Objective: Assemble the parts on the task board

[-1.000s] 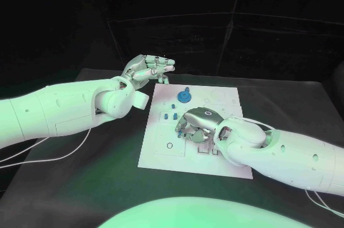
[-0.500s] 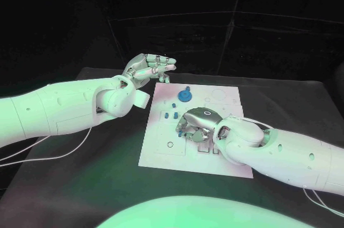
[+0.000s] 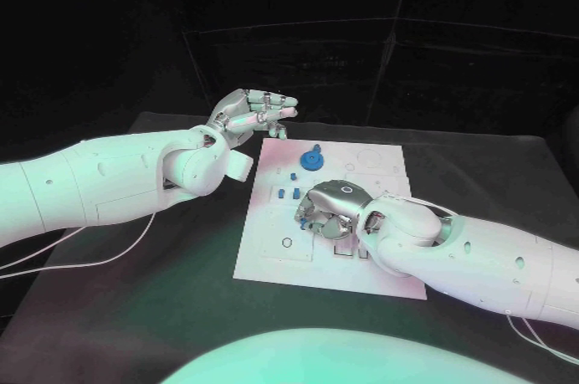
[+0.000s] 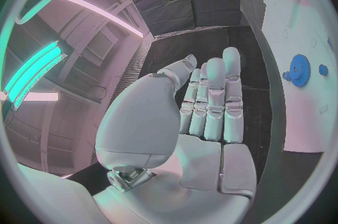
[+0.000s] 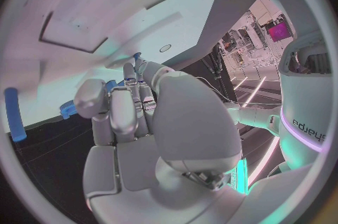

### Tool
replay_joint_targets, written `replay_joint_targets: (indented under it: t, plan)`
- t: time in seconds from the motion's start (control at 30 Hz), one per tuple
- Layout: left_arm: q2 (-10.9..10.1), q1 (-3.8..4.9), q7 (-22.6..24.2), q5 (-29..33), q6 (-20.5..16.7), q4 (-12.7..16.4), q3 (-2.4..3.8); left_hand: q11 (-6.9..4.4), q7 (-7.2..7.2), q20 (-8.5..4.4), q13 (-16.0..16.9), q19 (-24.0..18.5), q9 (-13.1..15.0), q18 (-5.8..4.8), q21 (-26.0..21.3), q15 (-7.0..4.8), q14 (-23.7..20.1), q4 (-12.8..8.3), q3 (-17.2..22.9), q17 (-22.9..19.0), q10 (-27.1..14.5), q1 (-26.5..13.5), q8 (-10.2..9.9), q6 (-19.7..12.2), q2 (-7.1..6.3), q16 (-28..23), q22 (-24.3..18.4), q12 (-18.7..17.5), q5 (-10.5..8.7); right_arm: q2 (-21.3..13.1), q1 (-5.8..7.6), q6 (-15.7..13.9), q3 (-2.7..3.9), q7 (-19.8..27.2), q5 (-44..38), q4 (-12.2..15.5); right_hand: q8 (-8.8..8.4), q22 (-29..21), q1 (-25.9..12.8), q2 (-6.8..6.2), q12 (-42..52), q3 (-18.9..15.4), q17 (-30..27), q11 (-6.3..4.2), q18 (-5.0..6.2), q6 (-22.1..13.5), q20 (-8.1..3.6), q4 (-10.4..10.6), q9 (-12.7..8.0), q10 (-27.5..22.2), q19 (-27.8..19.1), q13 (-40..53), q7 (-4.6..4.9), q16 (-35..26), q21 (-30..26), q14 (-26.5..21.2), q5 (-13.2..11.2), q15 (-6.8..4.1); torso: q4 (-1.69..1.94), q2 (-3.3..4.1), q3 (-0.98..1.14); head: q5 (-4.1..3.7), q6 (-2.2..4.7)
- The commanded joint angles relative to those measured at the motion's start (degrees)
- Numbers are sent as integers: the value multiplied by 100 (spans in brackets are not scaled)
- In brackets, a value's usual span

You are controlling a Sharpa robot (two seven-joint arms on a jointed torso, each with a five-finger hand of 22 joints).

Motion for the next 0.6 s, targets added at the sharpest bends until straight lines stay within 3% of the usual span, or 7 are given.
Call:
replay_joint_targets:
  t: [0.03, 0.27, 0.6]
  plan:
    - [6, 8, 36, 21, 78, -7, 5, 14, 19, 18, 5, 11, -4, 71, -37, 29, -16, 7, -35, -6, -37, -40, 25, -9, 0, 29, -6, 32, 26, 9, -15, 255, -12, -26, -64, -11, -5, -1, -73, -8, 4, 29, -1, 26, -76, 3, 2, -19, 4, -7, 20, 3, 48, 31, 25, 144, 19, -29, -1, -3, -2, 0, -5]
    - [6, 8, 24, 21, 80, -25, 5, 14, 18, 18, 5, 11, -5, 72, -41, 28, -20, 2, -34, -10, -44, -33, 27, -15, 4, 30, -10, 36, 29, 1, -26, 303, -13, -6, -65, 31, -3, 4, -107, -25, 5, 23, 1, 25, -77, 5, 5, -24, 6, -4, 22, 5, 48, 37, 29, 144, 12, -27, -2, -6, 0, 1, -11]
    - [14, 8, -34, 21, 114, -23, 5, 15, 20, 18, 4, 10, -5, 73, -43, 28, -22, -1, -34, -13, -51, -29, 27, -20, 5, 30, -12, 38, 30, -1, -39, 144, -13, -137, -152, 72, 4, 21, -135, -20, 10, 24, -6, 22, -79, 16, 6, -25, 9, 7, 31, 8, 44, 37, 38, 144, 15, -28, 0, 0, 1, 6, -9]
